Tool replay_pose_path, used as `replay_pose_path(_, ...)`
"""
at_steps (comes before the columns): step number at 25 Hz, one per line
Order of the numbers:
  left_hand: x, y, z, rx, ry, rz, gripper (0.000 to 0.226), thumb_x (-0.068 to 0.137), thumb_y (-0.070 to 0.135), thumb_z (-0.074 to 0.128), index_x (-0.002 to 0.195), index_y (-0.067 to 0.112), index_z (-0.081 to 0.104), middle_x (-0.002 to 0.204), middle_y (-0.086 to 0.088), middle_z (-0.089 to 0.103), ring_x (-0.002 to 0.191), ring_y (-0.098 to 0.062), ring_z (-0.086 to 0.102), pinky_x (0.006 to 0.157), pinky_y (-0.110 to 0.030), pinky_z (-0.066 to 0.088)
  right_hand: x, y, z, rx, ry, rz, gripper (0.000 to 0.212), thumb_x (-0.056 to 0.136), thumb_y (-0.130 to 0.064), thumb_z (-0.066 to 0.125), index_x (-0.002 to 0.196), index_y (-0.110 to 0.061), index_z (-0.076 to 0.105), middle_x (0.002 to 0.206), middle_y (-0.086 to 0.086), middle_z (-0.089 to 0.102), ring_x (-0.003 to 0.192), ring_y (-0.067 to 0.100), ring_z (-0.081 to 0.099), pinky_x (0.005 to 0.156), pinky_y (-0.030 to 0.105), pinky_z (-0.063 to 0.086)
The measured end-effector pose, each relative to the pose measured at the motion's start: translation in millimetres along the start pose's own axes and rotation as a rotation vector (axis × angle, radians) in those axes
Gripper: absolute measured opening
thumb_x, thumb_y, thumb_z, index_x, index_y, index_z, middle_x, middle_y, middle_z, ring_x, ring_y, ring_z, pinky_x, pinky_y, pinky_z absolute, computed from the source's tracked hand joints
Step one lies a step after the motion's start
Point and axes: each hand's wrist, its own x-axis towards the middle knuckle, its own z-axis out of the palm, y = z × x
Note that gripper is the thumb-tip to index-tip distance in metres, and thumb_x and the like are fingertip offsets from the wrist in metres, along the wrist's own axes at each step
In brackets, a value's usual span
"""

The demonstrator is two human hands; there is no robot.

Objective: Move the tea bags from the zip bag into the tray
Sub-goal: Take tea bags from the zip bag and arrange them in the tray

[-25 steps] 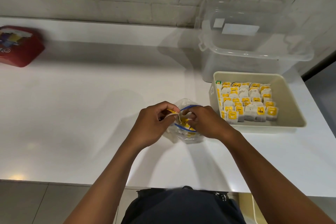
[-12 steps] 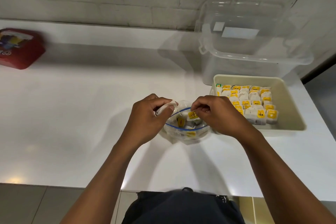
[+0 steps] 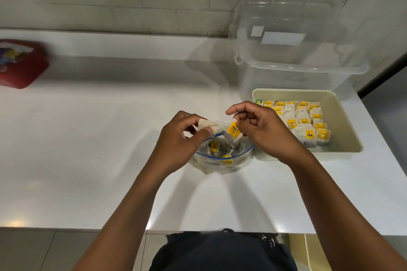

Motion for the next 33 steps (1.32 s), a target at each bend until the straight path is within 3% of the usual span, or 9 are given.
replay_pose_path(5,4,18,9,0.035,-0.05,0.048,0.015,0.088,0.021,0.067,0.084,0.033,0.075,0.062,0.005,0.039,0.056,-0.009,0.035,0.056,-0.018,0.032,-7,-2,-17,0.015,0.007,-0.016,0.041,0.09,0.005,0.052,0.1,-0.029,0.073,0.085,-0.004,0.058,0.064,0.01,0.05,0.064,0.027,0.043)
replay_pose_path(9,5,40,31,-0.106,-0.117,0.002,0.022,0.089,0.008,0.053,0.081,0.016,0.071,0.065,-0.004,0.064,0.056,-0.016,0.057,0.056,-0.024,0.043,-16,-3,-38,-0.022,0.042,-0.029,0.041,0.09,0.005,0.048,0.101,-0.025,0.073,0.086,-0.004,0.058,0.06,0.0,0.049,0.061,0.017,0.037)
replay_pose_path(13,12,59,57,-0.221,-0.169,-0.017,0.022,0.088,0.026,0.056,0.081,0.01,0.07,0.072,-0.012,0.068,0.06,-0.03,0.063,0.058,-0.035,0.045,-22,3,-77,-0.071,0.095,-0.066,0.037,0.091,0.001,0.052,0.104,-0.027,0.071,0.081,-0.009,0.059,0.058,0.005,0.051,0.062,0.024,0.043)
replay_pose_path(16,21,71,86,-0.037,-0.193,0.015,0.016,0.083,0.04,0.071,0.082,0.025,0.072,0.075,-0.011,0.069,0.062,-0.023,0.065,0.06,-0.036,0.049,-22,21,-111,-0.184,0.144,-0.045,0.036,0.092,-0.004,0.058,0.114,-0.032,0.065,0.086,-0.009,0.062,0.06,0.014,0.06,0.066,0.031,0.05)
replay_pose_path(18,30,75,107,0.133,-0.197,0.045,0.006,0.081,0.031,0.071,0.086,0.033,0.073,0.069,-0.006,0.067,0.056,-0.013,0.057,0.059,-0.027,0.047,-21,37,-127,-0.297,0.151,-0.037,0.035,0.092,-0.007,0.059,0.117,-0.032,0.063,0.086,-0.009,0.062,0.056,0.006,0.057,0.064,0.023,0.045)
replay_pose_path(21,39,82,133,0.325,-0.244,0.06,0.022,0.084,0.019,0.069,0.098,0.036,0.072,0.064,0.01,0.057,0.055,-0.003,0.05,0.053,-0.011,0.037,-19,56,-144,-0.342,0.108,-0.021,0.031,0.093,-0.009,0.06,0.116,-0.03,0.064,0.084,-0.009,0.063,0.057,0.001,0.059,0.063,0.022,0.046)
replay_pose_path(24,50,88,157,0.393,-0.245,0.069,0.028,0.083,0.017,0.071,0.107,0.029,0.065,0.078,0.012,0.061,0.071,-0.009,0.058,0.066,-0.022,0.05,-17,76,-157,-0.356,0.038,0.044,0.036,0.091,-0.005,0.057,0.112,-0.033,0.064,0.09,-0.006,0.063,0.064,0.01,0.067,0.059,0.024,0.052)
replay_pose_path(27,66,88,175,0.507,-0.274,0.039,0.026,0.084,0.02,0.07,0.107,0.027,0.059,0.087,0.009,0.064,0.082,-0.014,0.06,0.071,-0.027,0.049,-14,95,-170,-0.395,-0.01,0.088,0.042,0.088,-0.002,0.057,0.111,-0.037,0.063,0.092,-0.006,0.061,0.072,0.014,0.065,0.056,0.026,0.052)
replay_pose_path(33,81,89,204,0.678,-0.549,0.008,0.009,0.088,0.028,0.069,0.097,0.026,0.069,0.089,0.012,0.07,0.087,-0.008,0.062,0.077,-0.025,0.049,-5,112,-183,-0.546,-0.281,0.121,0.038,0.085,-0.001,0.065,0.113,-0.026,0.068,0.085,-0.01,0.068,0.083,0.011,0.064,0.078,0.032,0.057)
